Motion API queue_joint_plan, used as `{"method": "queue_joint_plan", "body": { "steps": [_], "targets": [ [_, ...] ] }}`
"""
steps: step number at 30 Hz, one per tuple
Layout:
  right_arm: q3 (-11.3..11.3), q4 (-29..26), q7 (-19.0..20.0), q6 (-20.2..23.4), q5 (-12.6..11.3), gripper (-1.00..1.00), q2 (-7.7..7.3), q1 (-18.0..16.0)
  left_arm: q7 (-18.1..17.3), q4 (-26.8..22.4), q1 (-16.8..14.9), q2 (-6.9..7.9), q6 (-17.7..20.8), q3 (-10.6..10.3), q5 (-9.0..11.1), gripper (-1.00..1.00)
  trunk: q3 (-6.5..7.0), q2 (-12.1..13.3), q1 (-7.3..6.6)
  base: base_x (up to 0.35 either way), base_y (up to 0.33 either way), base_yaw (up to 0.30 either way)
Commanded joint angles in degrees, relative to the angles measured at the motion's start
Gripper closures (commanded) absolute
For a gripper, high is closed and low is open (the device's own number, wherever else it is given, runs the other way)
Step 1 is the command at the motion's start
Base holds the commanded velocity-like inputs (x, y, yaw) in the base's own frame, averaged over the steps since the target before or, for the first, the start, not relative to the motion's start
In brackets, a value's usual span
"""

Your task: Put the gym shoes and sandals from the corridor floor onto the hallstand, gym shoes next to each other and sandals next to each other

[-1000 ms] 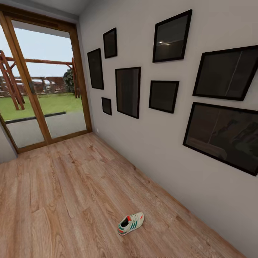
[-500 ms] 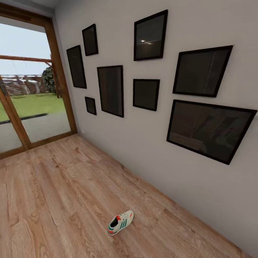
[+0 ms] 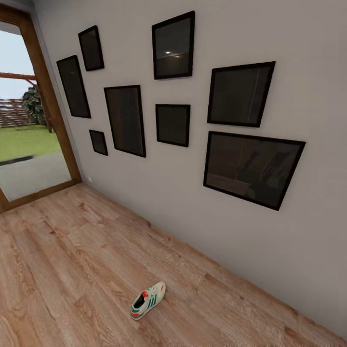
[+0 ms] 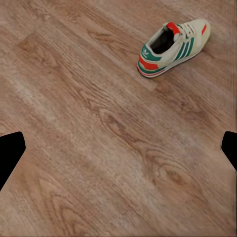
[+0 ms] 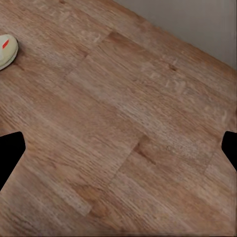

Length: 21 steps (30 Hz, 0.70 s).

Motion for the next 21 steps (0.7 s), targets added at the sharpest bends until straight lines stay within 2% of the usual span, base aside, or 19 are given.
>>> {"method": "queue_joint_plan", "body": {
  "steps": [1,10,21],
  "targets": [
    [-0.01,0.06,-0.02,-0.19,0.01,-1.0,0.0,-0.05,-0.08,0.02,-0.02,0.02,-0.16,-0.04,0.43,-1.0,-0.09,-0.03,0.0,0.0,0.0,-0.269],
    [-0.01,0.06,-0.02,-0.2,0.01,-1.0,0.0,-0.05,-0.08,-0.47,0.21,-0.02,-0.16,-0.04,0.43,-1.0,-0.45,-0.03,0.0,0.0,0.0,-0.269],
    [-0.01,0.01,-0.03,-0.2,0.01,-1.0,0.0,-0.05,-0.08,-0.59,0.24,0.09,-0.12,0.04,0.49,-1.0,-2.84,-4.44,2.41,0.0,0.0,-0.271]
  ]
}}
